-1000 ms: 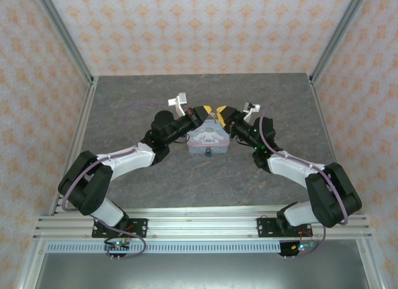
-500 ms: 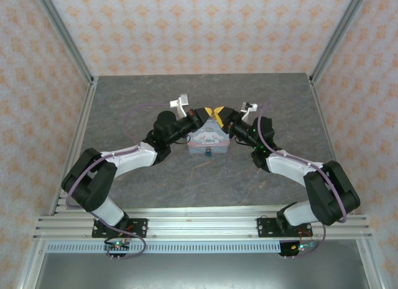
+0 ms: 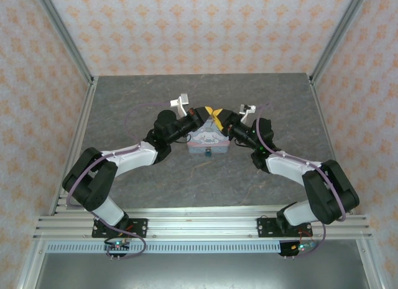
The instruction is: Unlock the padlock with the key
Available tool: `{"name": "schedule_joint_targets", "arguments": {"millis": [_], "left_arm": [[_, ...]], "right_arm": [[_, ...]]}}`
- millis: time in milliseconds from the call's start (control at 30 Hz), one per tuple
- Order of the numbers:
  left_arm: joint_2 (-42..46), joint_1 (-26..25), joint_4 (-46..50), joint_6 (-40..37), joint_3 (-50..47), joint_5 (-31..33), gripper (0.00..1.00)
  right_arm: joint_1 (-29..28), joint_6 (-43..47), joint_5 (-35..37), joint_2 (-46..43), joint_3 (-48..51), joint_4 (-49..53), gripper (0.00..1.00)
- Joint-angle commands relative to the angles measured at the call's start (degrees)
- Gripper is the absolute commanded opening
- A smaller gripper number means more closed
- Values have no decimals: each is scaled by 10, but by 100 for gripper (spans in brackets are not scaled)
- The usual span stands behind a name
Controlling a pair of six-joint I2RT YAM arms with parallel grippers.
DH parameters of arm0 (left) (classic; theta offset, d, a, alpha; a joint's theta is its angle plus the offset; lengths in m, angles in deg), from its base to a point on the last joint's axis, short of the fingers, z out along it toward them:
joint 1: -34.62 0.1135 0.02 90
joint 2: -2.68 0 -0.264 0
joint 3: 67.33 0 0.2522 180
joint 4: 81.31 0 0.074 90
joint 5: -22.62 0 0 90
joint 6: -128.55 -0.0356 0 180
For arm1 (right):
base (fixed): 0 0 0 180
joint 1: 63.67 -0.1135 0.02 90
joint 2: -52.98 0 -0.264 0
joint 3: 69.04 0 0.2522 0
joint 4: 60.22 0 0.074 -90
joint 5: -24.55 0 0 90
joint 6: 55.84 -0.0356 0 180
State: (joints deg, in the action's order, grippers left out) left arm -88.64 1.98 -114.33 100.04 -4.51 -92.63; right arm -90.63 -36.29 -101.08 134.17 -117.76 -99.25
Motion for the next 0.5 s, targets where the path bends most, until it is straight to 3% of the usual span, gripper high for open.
{"name": "schedule_joint_targets", "arguments": {"millis": [0,200,467], "left_arm": [[-6,-5,-7,-1,19,-7,0],[-13,-8,-10,2,22,-1,0],[-27,-11,-22,15,25,6,0]], "right_arm": [[-4,7,-12,2,7,-40,33],[-5,4,-20,3,8,-53,22],[-7,5,-24,3,12,-58,17]]}}
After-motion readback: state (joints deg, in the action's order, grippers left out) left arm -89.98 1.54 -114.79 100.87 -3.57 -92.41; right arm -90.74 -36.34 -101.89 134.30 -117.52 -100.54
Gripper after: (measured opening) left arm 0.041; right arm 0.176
